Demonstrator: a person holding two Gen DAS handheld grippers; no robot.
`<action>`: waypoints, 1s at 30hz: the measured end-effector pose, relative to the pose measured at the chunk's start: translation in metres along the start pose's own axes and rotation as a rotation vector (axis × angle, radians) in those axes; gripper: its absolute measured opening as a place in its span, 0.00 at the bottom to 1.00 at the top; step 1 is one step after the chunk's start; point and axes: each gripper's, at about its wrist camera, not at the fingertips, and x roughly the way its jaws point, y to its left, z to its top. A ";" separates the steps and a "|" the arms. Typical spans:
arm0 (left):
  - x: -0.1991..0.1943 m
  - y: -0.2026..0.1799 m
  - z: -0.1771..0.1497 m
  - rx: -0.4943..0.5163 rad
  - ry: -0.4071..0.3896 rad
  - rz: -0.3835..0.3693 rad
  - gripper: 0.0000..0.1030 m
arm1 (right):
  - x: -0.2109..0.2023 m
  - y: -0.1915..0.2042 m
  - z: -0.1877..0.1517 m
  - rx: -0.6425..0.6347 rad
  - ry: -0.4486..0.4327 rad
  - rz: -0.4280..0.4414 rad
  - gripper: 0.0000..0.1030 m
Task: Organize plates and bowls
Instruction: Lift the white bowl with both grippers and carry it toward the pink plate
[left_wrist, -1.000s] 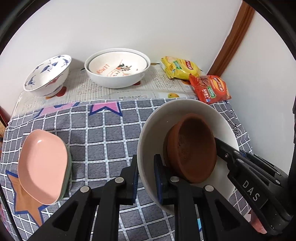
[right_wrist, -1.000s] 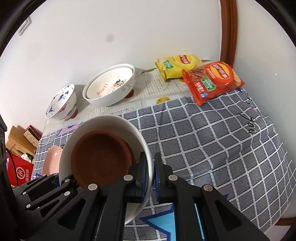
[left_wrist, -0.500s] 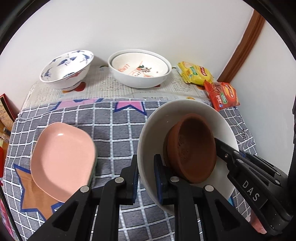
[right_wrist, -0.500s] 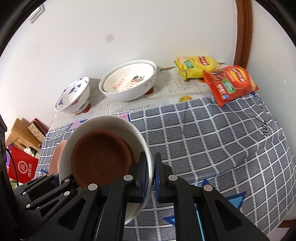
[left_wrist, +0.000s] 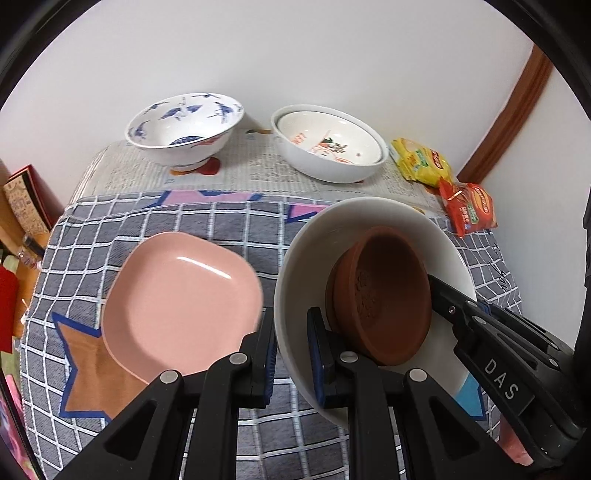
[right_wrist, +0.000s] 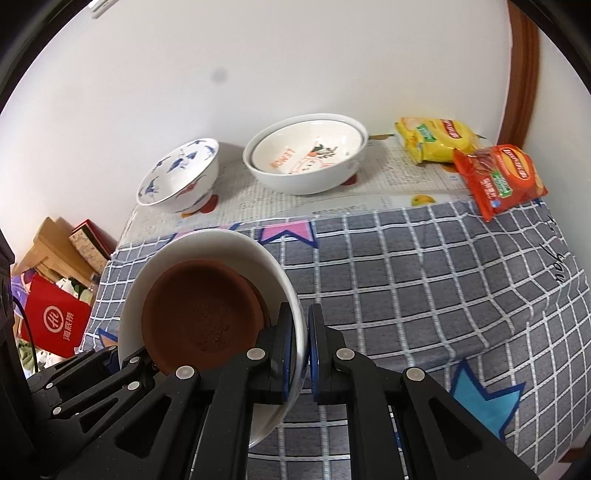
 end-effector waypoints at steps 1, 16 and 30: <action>0.000 0.004 0.000 -0.006 0.000 0.003 0.15 | 0.000 0.003 0.000 -0.003 0.001 0.001 0.08; -0.009 0.057 -0.003 -0.078 -0.011 0.034 0.15 | 0.015 0.058 -0.002 -0.073 0.019 0.038 0.08; -0.009 0.092 -0.004 -0.129 -0.013 0.053 0.15 | 0.028 0.093 -0.001 -0.117 0.034 0.061 0.08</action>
